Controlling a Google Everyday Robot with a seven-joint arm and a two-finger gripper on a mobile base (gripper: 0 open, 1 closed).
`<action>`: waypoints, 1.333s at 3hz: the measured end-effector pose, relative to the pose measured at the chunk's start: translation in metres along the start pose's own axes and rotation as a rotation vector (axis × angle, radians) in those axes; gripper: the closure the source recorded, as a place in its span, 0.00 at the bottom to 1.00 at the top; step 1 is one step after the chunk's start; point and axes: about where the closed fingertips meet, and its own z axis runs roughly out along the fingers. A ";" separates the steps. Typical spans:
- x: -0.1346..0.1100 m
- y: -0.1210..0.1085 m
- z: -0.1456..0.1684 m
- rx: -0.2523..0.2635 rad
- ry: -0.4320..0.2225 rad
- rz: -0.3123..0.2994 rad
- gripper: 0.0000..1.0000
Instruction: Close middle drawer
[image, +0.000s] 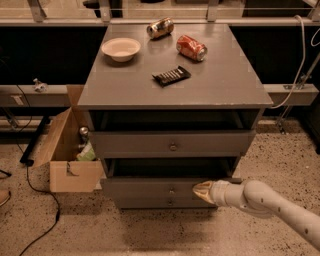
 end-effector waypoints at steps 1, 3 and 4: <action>-0.004 -0.008 0.013 -0.029 -0.006 -0.020 1.00; -0.009 -0.022 0.031 -0.071 0.012 -0.057 1.00; -0.010 -0.029 0.036 -0.082 0.021 -0.071 1.00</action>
Offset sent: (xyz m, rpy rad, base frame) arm 0.0384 0.0121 -0.0071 -0.0270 0.0093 0.0864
